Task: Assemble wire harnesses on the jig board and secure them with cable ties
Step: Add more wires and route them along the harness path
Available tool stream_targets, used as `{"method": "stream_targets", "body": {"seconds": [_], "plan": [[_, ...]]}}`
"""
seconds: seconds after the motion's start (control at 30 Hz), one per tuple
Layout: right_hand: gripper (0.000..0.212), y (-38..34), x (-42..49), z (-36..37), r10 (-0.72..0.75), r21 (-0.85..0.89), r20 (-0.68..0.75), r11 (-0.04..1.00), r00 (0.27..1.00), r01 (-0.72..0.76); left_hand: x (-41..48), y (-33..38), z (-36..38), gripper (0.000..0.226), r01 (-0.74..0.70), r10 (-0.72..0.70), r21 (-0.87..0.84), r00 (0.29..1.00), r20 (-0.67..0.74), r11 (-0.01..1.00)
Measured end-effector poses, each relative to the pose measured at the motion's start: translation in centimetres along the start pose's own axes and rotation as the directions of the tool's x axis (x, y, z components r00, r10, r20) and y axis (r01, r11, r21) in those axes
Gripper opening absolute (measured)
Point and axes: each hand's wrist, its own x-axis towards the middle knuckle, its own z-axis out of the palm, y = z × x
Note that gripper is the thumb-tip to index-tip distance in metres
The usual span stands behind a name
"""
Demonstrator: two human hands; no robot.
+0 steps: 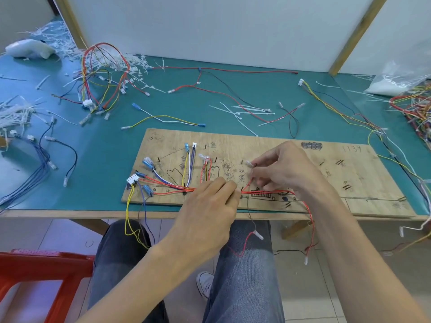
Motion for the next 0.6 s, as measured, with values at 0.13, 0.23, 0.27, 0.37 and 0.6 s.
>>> {"method": "stream_targets", "body": {"seconds": [0.13,0.23,0.27,0.37,0.6], "plan": [[0.014,1.2,-1.0,1.5,-0.407,-0.500,-0.130,0.814,0.904,0.295,-1.3,0.9,-0.3,0.051,0.043,-0.044,-0.046,0.999,-0.025,0.998],[0.025,1.9,-1.9,2.2,-0.521,-0.719,-0.093,0.625,0.849,0.305,-2.4,1.6,0.0,0.055,0.071,-0.073,-0.025,0.994,-0.086,0.997],[0.026,2.1,-2.0,2.2,-0.530,-0.724,-0.089,0.616,0.843,0.311,-2.6,1.9,0.2,0.057,0.081,-0.083,-0.025,0.990,-0.110,0.996],[0.026,2.5,-2.4,2.2,-0.580,-0.733,-0.078,0.585,0.811,0.347,-3.1,3.9,1.6,0.058,0.011,-0.017,-0.039,0.991,-0.136,0.999],[0.031,3.6,-3.4,3.0,-0.667,-0.781,-0.106,0.514,0.737,0.354,-2.8,6.3,5.0,0.039,0.057,-0.063,-0.081,0.995,-0.078,0.995]]}}
